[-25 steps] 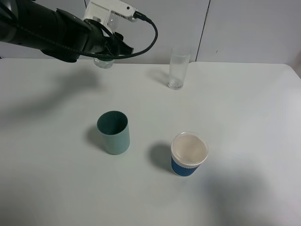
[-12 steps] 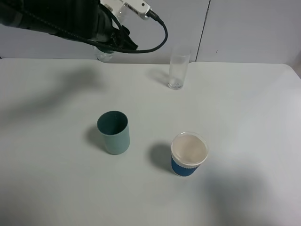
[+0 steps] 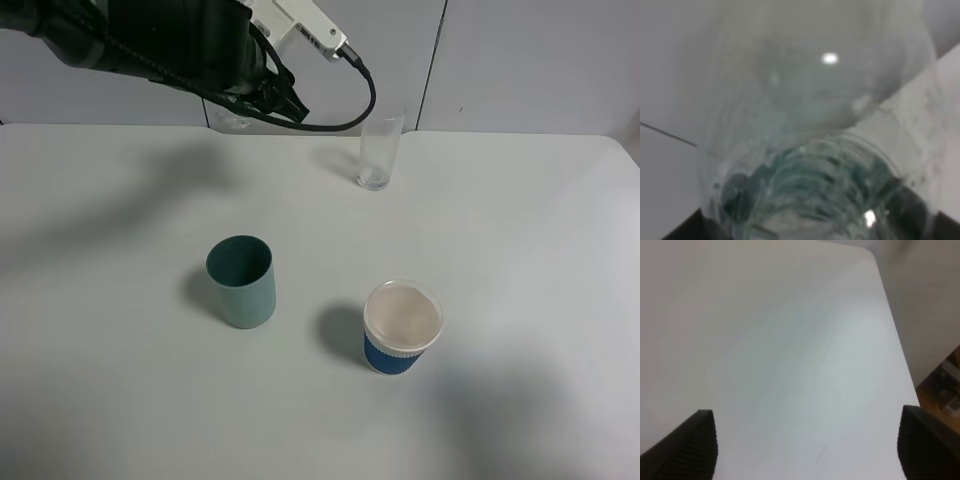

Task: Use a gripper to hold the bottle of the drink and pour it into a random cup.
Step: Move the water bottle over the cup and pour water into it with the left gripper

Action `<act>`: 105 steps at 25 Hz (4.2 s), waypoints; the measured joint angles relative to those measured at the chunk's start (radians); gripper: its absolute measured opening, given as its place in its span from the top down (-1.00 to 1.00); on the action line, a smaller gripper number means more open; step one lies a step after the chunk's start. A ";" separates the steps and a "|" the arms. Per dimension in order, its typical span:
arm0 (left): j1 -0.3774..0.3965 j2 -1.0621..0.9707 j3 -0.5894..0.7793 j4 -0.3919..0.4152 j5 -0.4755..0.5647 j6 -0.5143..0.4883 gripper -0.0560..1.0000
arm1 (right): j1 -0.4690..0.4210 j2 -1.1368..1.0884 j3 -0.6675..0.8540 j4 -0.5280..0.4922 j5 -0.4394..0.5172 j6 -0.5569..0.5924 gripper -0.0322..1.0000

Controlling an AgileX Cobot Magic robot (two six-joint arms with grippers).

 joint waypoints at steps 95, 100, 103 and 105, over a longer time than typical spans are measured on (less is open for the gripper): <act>-0.115 0.342 -0.456 -0.014 -0.296 0.540 -0.05 | 0.000 0.000 0.000 -0.001 0.000 0.000 -0.50; -0.112 0.355 -0.458 -0.017 -0.304 0.540 -0.05 | 0.000 0.000 0.000 -0.001 0.000 0.000 -0.50; -0.112 0.371 -0.503 -0.020 -0.326 0.540 -0.05 | 0.000 0.000 0.000 -0.001 0.000 0.000 -0.50; -0.112 0.383 -0.546 -0.020 -0.341 0.540 -0.05 | 0.000 0.000 0.000 -0.001 0.000 0.000 -0.50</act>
